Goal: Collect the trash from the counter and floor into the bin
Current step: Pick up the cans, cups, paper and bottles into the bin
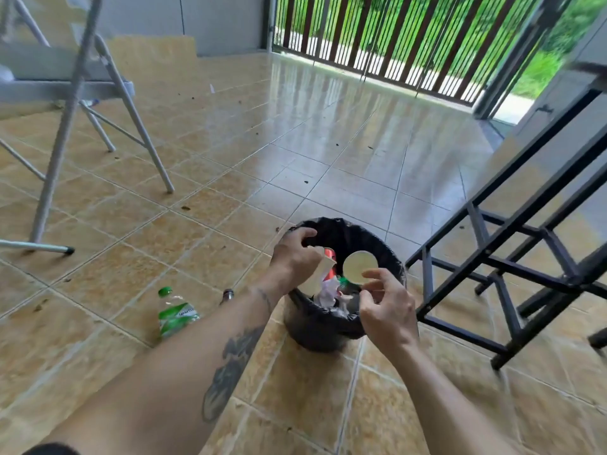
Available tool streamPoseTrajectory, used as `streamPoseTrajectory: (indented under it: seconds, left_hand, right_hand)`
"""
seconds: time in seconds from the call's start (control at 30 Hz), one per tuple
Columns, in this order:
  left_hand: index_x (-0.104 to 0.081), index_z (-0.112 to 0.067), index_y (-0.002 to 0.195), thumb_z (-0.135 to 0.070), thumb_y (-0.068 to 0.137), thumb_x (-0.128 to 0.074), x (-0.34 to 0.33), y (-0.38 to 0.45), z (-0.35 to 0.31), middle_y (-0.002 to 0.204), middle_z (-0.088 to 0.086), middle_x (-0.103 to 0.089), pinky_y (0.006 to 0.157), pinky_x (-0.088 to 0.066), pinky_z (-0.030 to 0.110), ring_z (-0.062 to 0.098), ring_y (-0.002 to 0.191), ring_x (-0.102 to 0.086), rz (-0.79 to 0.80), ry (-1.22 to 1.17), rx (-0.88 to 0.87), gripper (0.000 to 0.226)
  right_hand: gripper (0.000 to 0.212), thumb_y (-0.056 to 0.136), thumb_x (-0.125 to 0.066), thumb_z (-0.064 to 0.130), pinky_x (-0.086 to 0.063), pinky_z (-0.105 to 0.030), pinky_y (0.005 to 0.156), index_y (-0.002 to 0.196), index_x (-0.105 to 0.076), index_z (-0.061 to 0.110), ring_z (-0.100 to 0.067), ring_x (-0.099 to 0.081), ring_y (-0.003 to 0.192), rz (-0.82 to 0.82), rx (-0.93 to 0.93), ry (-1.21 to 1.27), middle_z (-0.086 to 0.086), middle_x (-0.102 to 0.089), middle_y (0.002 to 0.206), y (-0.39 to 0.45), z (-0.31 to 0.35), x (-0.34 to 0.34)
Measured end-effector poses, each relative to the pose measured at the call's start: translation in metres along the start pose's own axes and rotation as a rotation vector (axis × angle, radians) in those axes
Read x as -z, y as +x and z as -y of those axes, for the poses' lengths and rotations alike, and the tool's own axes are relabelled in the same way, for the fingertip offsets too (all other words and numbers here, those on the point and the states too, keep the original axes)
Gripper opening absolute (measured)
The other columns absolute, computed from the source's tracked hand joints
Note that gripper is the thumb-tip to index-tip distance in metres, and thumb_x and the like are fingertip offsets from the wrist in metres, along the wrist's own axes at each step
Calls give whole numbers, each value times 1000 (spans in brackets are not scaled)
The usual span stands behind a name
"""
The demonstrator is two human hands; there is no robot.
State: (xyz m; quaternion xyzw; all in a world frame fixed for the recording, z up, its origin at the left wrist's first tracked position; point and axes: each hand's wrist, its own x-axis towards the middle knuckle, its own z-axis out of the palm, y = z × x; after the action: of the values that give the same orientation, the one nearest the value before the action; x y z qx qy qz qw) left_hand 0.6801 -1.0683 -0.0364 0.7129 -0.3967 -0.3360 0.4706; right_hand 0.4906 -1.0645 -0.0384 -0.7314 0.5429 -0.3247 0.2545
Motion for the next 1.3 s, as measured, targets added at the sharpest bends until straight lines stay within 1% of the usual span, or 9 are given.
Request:
streamPoseTrajectory:
  seconds: [0.1, 0.2, 0.4, 0.7, 0.9, 1.0, 1.13, 1.2, 1.3]
  left_hand:
    - [-73, -23, 111, -19, 87, -61, 30, -10, 18, 114, -1, -72, 93, -52, 29, 16, 107, -65, -138, -49, -19, 27]
    - [-75, -25, 97, -26, 77, -57, 68, -22, 52, 98, -3, -74, 89, -55, 31, 17, 95, -68, -253, -51, 36, 27]
    - [-73, -20, 106, -14, 88, -59, 124, -34, 141, 92, -6, -68, 87, -52, 29, 21, 97, -67, -387, 102, 207, 23]
    - [-58, -27, 134, -32, 90, -57, 122, -43, 238, 129, 6, -52, 103, -42, 34, 32, 120, -53, -265, 444, 328, 44]
    - [-28, -35, 157, -41, 96, -45, 100, -47, 263, 168, 6, -10, 122, -17, 47, 32, 152, -10, 127, 903, 202, 63]
    - [-35, -37, 153, -48, 98, -37, 94, -53, 267, 166, 7, -15, 120, -18, 51, 35, 149, -10, 228, 1001, 238, 57]
    - [-50, -29, 136, -46, 98, -39, 92, -75, 278, 147, 9, -37, 112, -34, 49, 33, 141, -26, 150, 891, 315, 44]
    - [-53, -23, 123, -43, 98, -43, 94, -85, 284, 132, 9, -46, 102, -43, 45, 31, 131, -40, 82, 899, 298, 33]
    - [-50, -20, 120, -42, 95, -51, 99, -102, 293, 121, 7, -51, 95, -46, 41, 29, 119, -49, 32, 957, 245, 33]
  right_hand:
    - [19, 85, -63, 13, -57, -24, 67, 100, -68, 24, -2, -67, 77, 40, 163, 81, 10, -70, 84, -19, 17, -24]
    - [21, 81, -64, 13, -58, -28, 69, 100, -68, 21, -6, -66, 79, 161, 251, 130, 8, -69, 87, -32, 33, -59]
    - [35, 80, -62, 29, -54, -35, 84, 115, -62, 28, -8, -61, 94, 414, 246, 59, 13, -66, 107, -49, 44, -132]
    - [54, 85, -57, 39, -43, -40, 99, 137, -45, 30, -25, -48, 121, 681, 138, -248, 0, -47, 131, -48, 12, -220]
    - [60, 93, -49, 26, -38, -46, 107, 147, -28, 40, -36, -38, 129, 856, 64, -367, -9, -24, 148, -48, -10, -275]
    - [61, 94, -48, 24, -33, -46, 109, 148, -27, 42, -41, -31, 136, 922, 3, -405, -12, -7, 159, -53, -21, -291]
    - [53, 81, -57, 20, -46, -41, 94, 132, -47, 31, -36, -51, 115, 838, 39, -385, -8, -32, 136, -68, -42, -290]
    - [55, 77, -61, 17, -49, -44, 91, 130, -49, 28, -36, -55, 108, 851, 43, -384, -8, -34, 136, -77, -49, -283]
    - [52, 72, -60, 16, -52, -43, 85, 122, -54, 28, -35, -56, 99, 811, 33, -367, -9, -39, 130, -89, -59, -272]
